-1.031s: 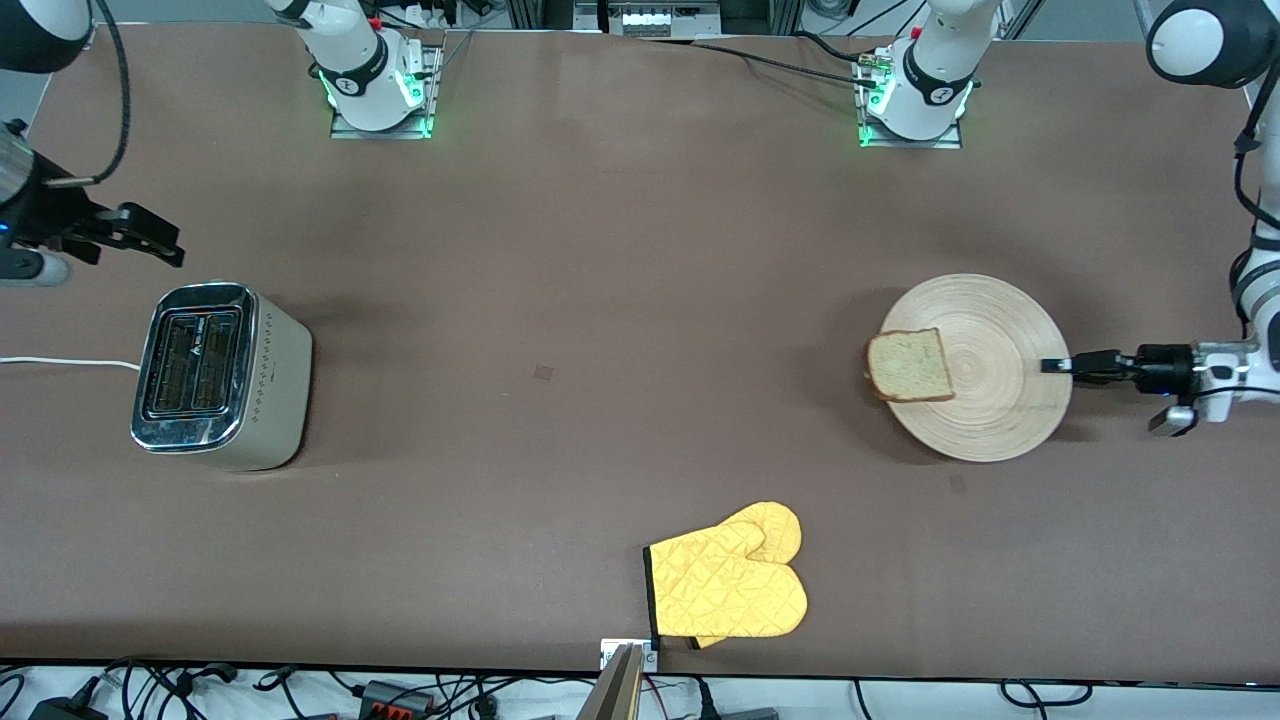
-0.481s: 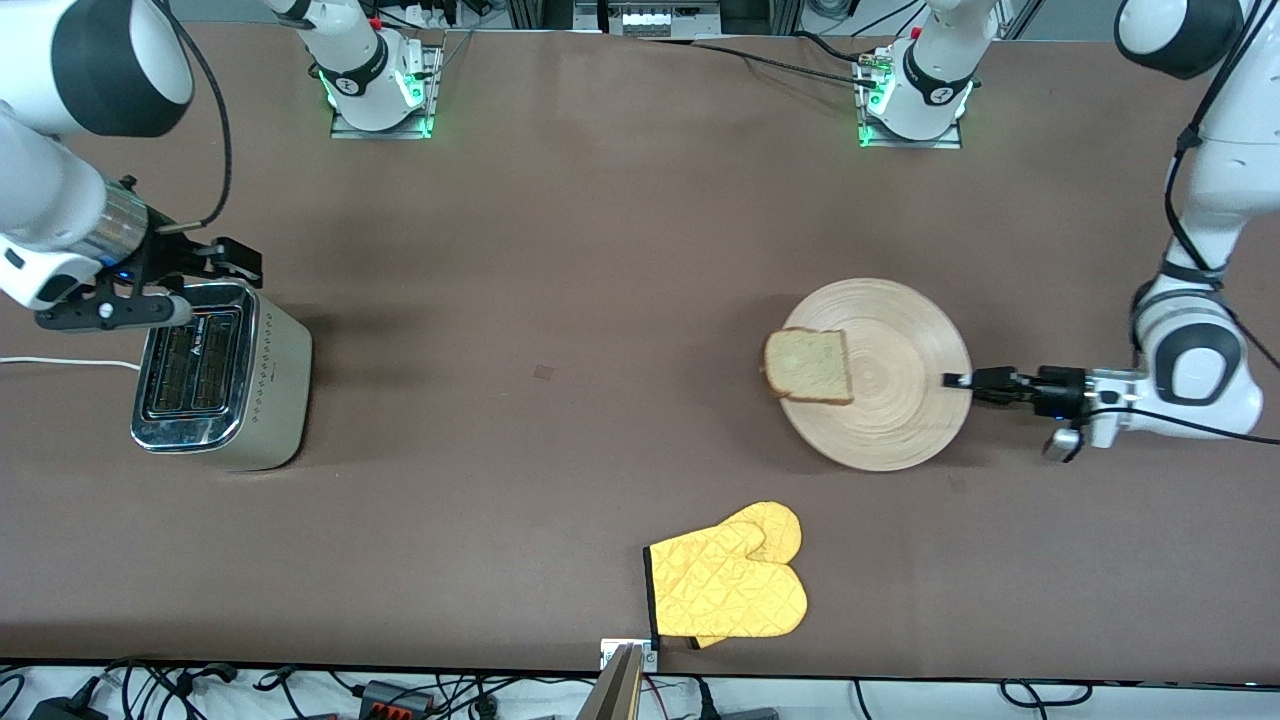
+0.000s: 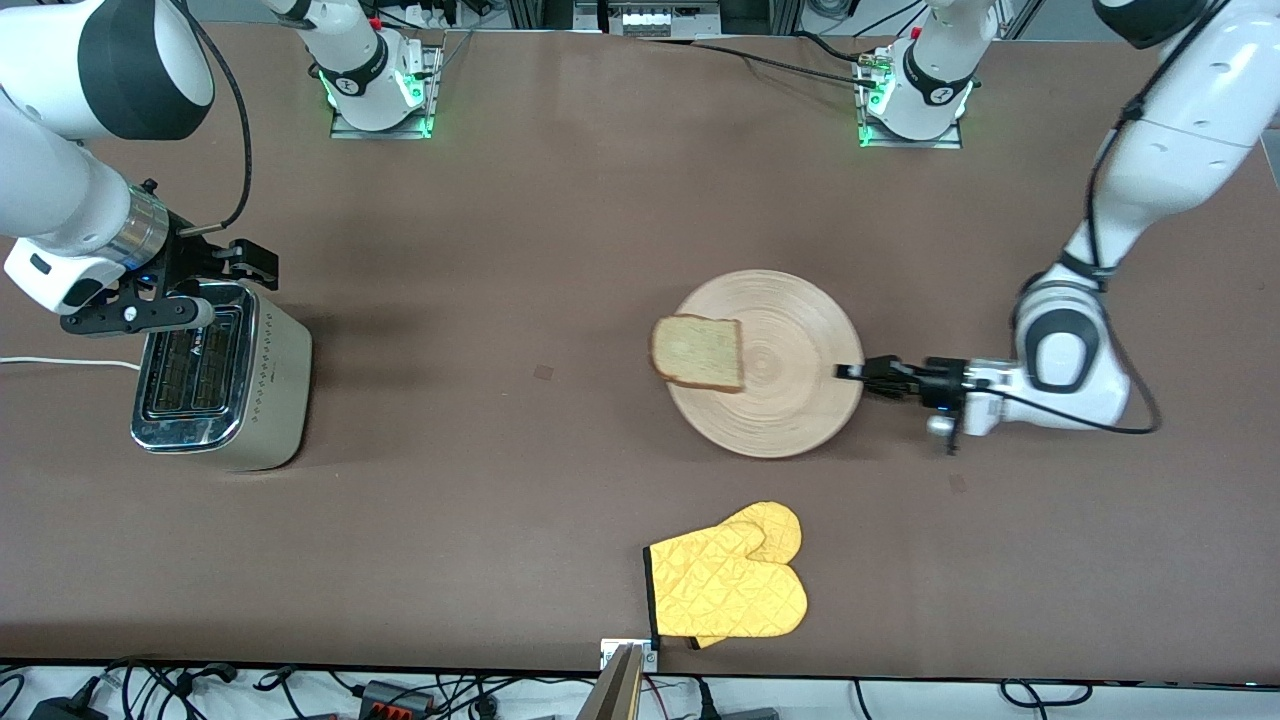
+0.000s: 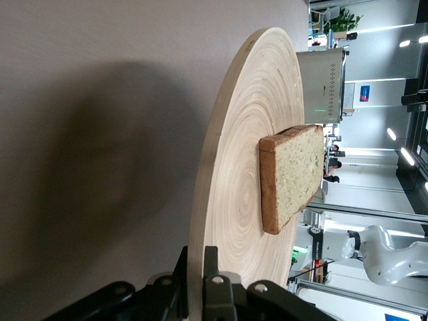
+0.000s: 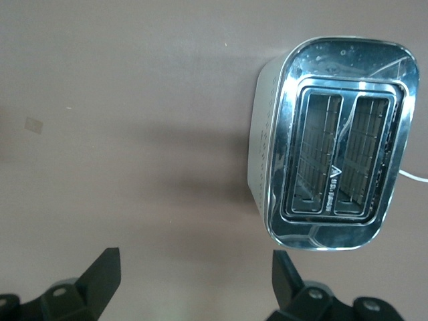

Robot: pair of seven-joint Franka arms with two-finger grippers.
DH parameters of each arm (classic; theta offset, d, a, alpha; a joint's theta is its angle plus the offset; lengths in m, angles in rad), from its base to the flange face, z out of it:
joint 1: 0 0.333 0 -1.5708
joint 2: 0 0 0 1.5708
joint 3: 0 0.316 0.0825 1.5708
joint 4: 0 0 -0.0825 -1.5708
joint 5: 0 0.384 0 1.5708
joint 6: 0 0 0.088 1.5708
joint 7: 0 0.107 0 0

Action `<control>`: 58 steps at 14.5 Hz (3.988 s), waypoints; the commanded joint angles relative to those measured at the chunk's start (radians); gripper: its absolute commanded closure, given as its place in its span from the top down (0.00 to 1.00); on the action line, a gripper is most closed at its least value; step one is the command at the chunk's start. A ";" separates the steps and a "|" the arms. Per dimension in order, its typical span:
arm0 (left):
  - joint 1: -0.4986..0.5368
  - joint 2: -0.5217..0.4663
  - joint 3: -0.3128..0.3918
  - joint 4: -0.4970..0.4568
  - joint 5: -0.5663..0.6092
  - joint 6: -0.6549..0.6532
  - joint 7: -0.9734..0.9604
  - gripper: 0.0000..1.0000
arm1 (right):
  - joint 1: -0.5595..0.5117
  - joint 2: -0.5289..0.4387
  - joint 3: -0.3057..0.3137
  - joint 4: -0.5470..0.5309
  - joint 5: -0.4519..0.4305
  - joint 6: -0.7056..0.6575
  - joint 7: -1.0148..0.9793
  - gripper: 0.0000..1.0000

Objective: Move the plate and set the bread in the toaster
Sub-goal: 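Slide the plate toward the toaster with the left gripper while the right gripper approaches, then grasp the bread slice with the right gripper while the left gripper withdraws, then lift the bread and carry it to the toaster with the right gripper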

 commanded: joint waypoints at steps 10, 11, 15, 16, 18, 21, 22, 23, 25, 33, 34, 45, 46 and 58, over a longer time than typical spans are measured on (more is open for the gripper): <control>-0.155 0.019 -0.004 -0.063 -0.157 0.214 0.023 0.69 | 0.085 0.119 -0.005 0.000 0.012 0.093 0.073 1.00; -0.147 0.016 -0.003 -0.063 -0.157 0.209 0.023 1.00 | 0.101 0.138 -0.005 0.001 0.013 0.106 0.074 1.00; -0.067 -0.019 0.007 -0.048 -0.088 0.127 0.023 1.00 | 0.155 0.218 -0.005 0.001 0.168 0.163 0.074 1.00; -0.034 -0.036 0.005 -0.034 -0.012 0.116 0.014 1.00 | 0.163 0.234 -0.005 0.004 0.202 0.179 0.074 1.00; 0.011 -0.047 0.005 0.003 0.106 0.058 0.009 1.00 | 0.193 0.266 -0.005 0.009 0.242 0.217 0.094 1.00; 0.031 -0.052 0.013 0.141 0.301 -0.053 -0.079 1.00 | 0.233 0.301 -0.005 0.009 0.363 0.235 0.140 1.00; 0.033 -0.052 0.011 0.193 0.402 -0.085 -0.144 1.00 | 0.247 0.310 -0.005 0.009 0.400 0.254 0.169 1.00; 0.028 -0.052 0.005 0.253 0.515 -0.132 -0.223 1.00 | 0.252 0.330 -0.005 0.009 0.423 0.280 0.191 1.00; 0.019 -0.053 -0.006 0.349 0.683 -0.227 -0.343 1.00 | 0.293 0.367 -0.004 0.009 0.472 0.339 0.193 1.00; -0.173 -0.203 -0.006 0.440 1.173 -0.418 -0.616 1.00 | 0.404 0.481 -0.005 0.012 0.719 0.505 0.186 1.00; -0.193 -0.220 -0.007 0.445 1.184 -0.433 -0.641 1.00 | 0.416 0.493 -0.004 0.012 0.739 0.519 0.183 1.00; -0.250 -0.308 -0.004 0.731 1.230 -0.637 -0.635 1.00 | 0.462 0.583 -0.005 0.061 0.759 0.614 0.193 0.99; -0.242 -0.308 -0.006 0.739 1.216 -0.656 -0.646 1.00 | 0.462 0.586 -0.004 0.061 0.765 0.614 0.193 0.96; -0.434 -0.773 0.496 0.115 0.860 -0.206 -0.749 1.00 | 0.462 0.591 -0.005 0.075 0.776 0.604 0.180 0.25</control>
